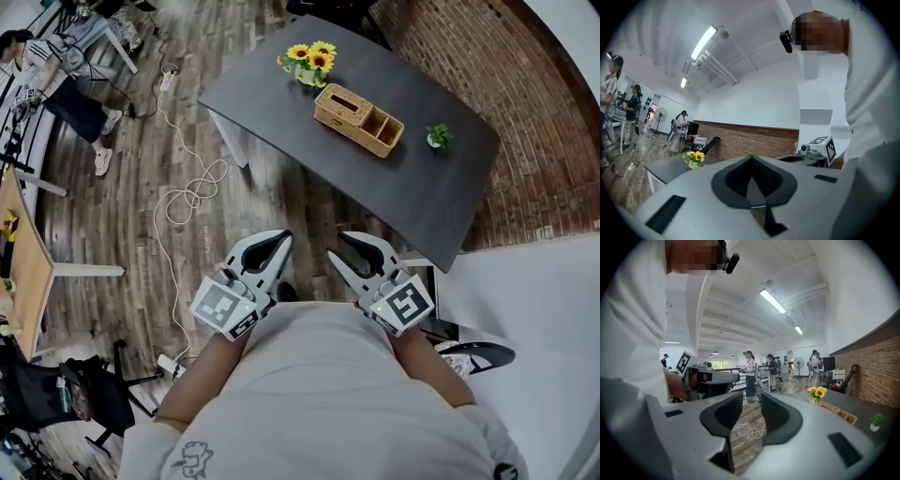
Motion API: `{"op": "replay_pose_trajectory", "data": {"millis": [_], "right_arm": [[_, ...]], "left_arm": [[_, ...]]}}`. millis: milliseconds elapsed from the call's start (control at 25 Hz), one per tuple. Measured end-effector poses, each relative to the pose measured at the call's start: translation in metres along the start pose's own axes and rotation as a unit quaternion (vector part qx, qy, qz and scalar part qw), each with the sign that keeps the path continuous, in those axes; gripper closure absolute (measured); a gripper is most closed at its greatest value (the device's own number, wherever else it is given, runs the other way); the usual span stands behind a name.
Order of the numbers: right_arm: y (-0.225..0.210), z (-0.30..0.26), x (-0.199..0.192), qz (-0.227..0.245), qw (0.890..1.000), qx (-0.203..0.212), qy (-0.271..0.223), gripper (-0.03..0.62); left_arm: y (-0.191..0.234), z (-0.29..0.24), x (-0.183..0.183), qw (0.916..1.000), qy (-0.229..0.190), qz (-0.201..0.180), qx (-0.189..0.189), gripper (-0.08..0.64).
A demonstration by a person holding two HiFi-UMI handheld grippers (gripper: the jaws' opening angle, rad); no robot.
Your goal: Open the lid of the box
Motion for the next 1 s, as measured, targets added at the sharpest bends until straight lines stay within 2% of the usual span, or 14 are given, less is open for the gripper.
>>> {"op": "replay_pose_trajectory", "data": {"millis": [200, 360, 480, 800, 1000], "right_arm": [[0.026, -0.028, 0.004, 0.012, 1.000, 0.024, 0.008, 0.439], [0.023, -0.041, 0.001, 0.014, 1.000, 0.017, 0.018, 0.428], [0.021, -0.049, 0.000, 0.005, 0.999, 0.027, 0.017, 0.426], [-0.009, -0.083, -0.003, 0.001, 0.998, 0.055, 0.015, 0.416], [-0.043, -0.104, -0.001, 0.003, 0.997, 0.076, 0.011, 0.411]], "left_arm": [[0.019, 0.016, 0.003, 1.0000, -0.002, 0.002, -0.009, 0.549], [0.032, 0.020, 0.001, 0.9999, 0.001, 0.011, -0.006, 0.549], [0.038, 0.017, -0.002, 0.9999, 0.004, 0.015, -0.002, 0.549], [0.065, 0.006, 0.001, 0.9994, 0.012, 0.011, 0.032, 0.549], [0.088, -0.022, 0.002, 0.9985, 0.013, 0.014, 0.051, 0.549]]}}
Point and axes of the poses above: the fingertips, and each gripper's own axes: z backward along the fingers, y to its left, x out of its top, the point moved 5 cm from there along z, backward along the fingers, and after that the axes turned 10 degrees about -x, right-handed, at the moved point
